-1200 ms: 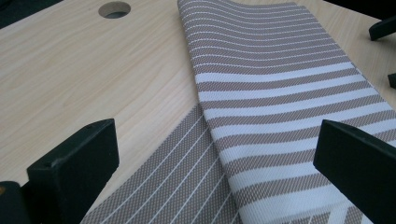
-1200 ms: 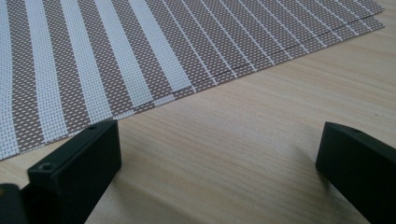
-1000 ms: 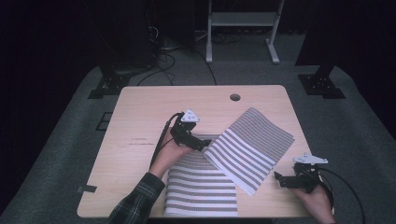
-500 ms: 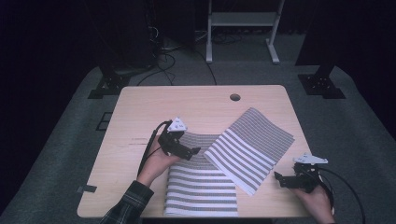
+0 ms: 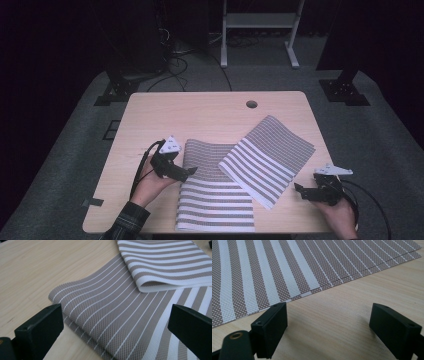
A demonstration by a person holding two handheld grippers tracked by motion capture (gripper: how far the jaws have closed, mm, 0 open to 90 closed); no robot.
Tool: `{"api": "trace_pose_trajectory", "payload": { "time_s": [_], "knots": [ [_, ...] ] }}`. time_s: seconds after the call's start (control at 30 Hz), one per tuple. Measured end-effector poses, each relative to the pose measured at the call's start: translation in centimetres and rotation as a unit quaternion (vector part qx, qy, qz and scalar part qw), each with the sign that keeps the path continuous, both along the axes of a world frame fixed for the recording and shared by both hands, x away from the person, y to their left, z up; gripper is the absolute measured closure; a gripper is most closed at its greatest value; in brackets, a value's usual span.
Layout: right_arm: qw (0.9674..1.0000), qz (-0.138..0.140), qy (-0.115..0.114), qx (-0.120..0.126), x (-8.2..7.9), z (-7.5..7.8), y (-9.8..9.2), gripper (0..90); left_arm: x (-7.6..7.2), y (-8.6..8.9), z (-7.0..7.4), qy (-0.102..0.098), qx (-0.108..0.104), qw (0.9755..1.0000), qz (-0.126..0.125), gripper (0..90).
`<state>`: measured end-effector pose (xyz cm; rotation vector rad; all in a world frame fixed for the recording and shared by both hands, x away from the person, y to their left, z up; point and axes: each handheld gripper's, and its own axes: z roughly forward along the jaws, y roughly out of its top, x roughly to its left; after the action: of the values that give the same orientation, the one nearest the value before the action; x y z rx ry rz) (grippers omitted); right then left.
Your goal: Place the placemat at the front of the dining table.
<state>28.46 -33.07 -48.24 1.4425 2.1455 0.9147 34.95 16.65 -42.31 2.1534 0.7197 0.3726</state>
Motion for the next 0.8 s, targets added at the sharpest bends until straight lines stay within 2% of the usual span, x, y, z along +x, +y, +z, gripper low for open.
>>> {"api": "trace_pose_trajectory", "payload": {
  "time_s": [0.17, 0.37, 0.53, 0.63, 0.8],
  "knots": [
    [1.0000, 0.001, -0.003, 0.001, -0.1, 0.2, 0.1, 17.2, -0.8, 1.2, -0.4, -0.007, 0.000, 1.0000, 0.005, 0.0],
    [1.0000, 0.002, -0.003, 0.006, -0.3, 0.5, 0.1, 23.2, -1.5, 2.6, -1.1, -0.004, 0.005, 0.9999, 0.013, 0.0],
    [0.9998, 0.003, 0.004, 0.017, -0.5, 0.9, 0.2, 31.5, -2.1, 4.0, -1.6, -0.003, 0.011, 0.9996, 0.027, 0.0],
    [0.9998, 0.009, -0.002, 0.017, -0.6, 1.2, 0.3, 35.9, -2.2, 4.7, -2.0, 0.003, 0.011, 0.9994, 0.033, 0.0],
    [0.9995, 0.020, -0.010, 0.023, -0.9, 1.9, 0.6, 45.5, -2.6, 5.5, -2.8, 0.008, 0.024, 0.9990, 0.038, 0.0]
  ]
}}
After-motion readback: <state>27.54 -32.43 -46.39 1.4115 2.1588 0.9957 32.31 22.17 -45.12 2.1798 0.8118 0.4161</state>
